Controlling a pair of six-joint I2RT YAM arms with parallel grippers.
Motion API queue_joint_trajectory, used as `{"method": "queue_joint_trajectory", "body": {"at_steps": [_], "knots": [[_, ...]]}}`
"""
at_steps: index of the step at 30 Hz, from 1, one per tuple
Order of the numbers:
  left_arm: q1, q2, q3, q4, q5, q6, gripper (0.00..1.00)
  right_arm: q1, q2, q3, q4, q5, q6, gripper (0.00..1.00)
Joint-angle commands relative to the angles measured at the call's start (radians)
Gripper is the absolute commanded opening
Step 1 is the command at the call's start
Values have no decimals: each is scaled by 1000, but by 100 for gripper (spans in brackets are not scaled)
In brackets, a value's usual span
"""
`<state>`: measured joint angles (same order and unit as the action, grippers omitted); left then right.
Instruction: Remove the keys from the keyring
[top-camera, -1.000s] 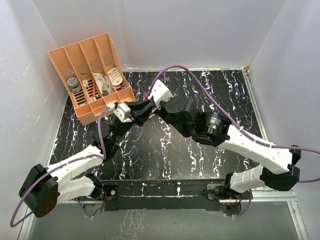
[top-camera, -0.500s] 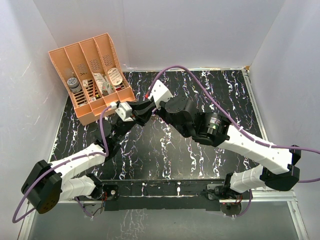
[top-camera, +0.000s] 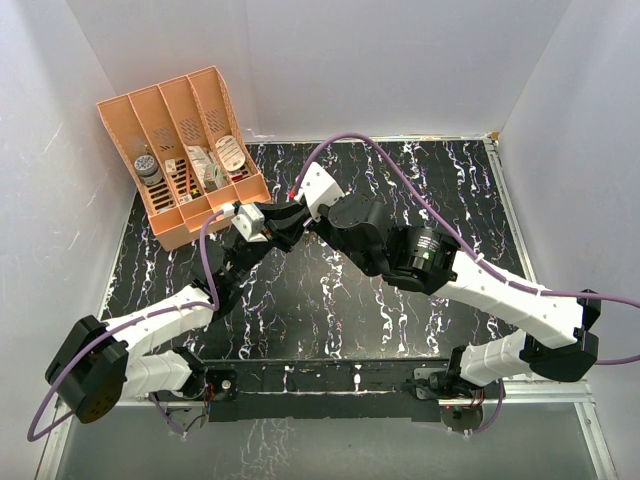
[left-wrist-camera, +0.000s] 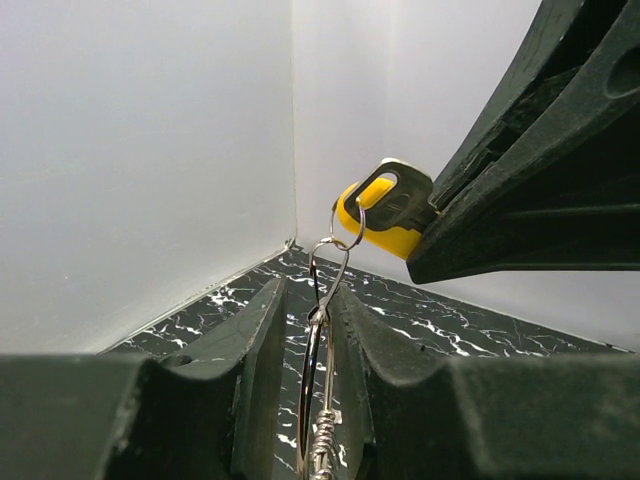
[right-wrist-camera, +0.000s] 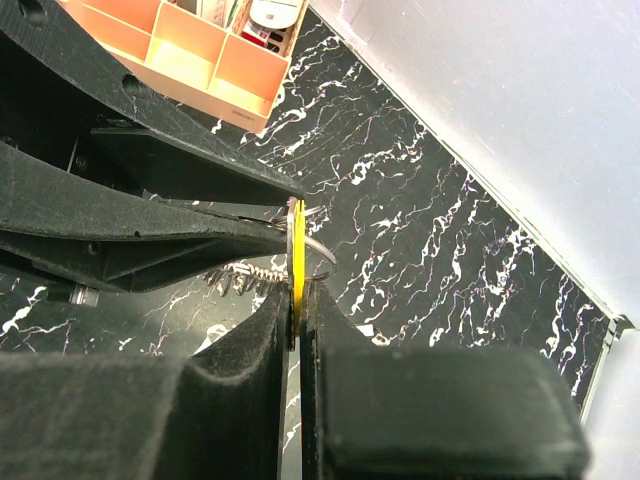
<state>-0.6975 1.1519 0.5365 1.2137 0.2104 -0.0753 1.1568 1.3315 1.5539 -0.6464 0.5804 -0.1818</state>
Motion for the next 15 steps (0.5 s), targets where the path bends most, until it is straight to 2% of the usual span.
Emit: {"method": "queue_joint_trajectory", "body": {"at_steps": [1,15], "knots": [[0,1,26,93,13,-26,24,6,-22,5,78,13,14,0],[0,26,11,134,14,-68,27,7,-20,1,88,13,18,0]]}}
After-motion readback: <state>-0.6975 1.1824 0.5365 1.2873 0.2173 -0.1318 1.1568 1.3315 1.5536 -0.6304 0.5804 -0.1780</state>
